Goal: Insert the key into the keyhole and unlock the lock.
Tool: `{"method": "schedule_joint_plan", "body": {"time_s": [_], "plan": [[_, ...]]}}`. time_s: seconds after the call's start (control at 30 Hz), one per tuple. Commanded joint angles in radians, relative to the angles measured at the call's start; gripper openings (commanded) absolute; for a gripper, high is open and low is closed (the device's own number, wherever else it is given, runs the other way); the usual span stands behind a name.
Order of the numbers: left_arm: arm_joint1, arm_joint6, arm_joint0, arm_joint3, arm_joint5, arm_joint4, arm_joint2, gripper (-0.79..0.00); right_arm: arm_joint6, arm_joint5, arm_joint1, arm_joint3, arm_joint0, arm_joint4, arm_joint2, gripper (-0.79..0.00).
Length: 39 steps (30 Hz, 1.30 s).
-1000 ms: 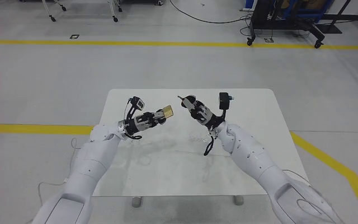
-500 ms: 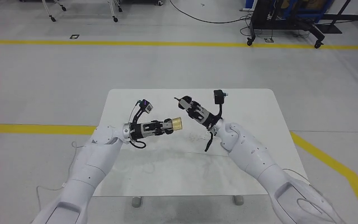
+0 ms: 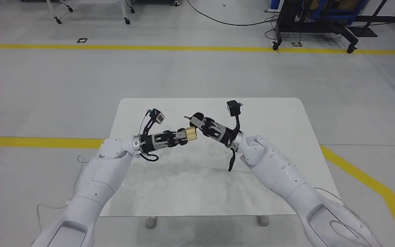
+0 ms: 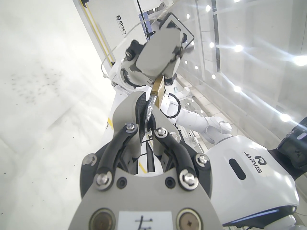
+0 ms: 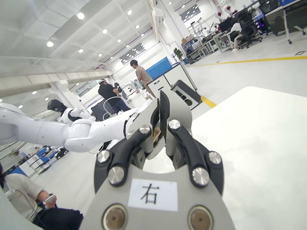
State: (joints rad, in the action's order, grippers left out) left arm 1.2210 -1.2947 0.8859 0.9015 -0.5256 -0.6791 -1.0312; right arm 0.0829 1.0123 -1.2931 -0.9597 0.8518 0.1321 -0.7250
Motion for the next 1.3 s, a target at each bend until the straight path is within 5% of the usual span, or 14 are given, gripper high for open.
{"method": "schedule_joint_plan", "body": {"time_s": [0.0,0.33,0.63,0.83,1.07,1.27], "plan": [[-0.001,-0.002,-0.002,-0.012,0.003,-0.014,-0.001,-0.785,0.052,0.000,0.011,-0.029,0.009,-0.029,-0.010,-0.785],[-0.003,0.032,-0.029,-0.088,-0.032,0.007,-0.009,-0.785,0.204,0.000,0.057,-0.142,0.067,-0.121,-0.077,-0.785],[-0.003,0.040,-0.026,-0.087,-0.027,0.009,-0.009,-0.785,0.215,0.000,0.063,-0.161,0.077,-0.140,-0.095,-0.785],[0.000,0.250,-0.001,-0.024,0.161,0.069,0.000,-0.785,0.204,-0.055,0.071,-0.179,0.114,-0.145,-0.124,-0.785],[0.006,0.357,-0.021,0.102,0.409,0.106,0.021,-0.785,0.325,-0.184,0.117,-0.227,0.236,-0.320,-0.228,-0.785],[0.009,0.405,-0.037,0.124,0.449,0.136,0.025,-0.785,0.401,-0.240,0.142,-0.285,0.300,-0.401,-0.288,-0.785]]}}
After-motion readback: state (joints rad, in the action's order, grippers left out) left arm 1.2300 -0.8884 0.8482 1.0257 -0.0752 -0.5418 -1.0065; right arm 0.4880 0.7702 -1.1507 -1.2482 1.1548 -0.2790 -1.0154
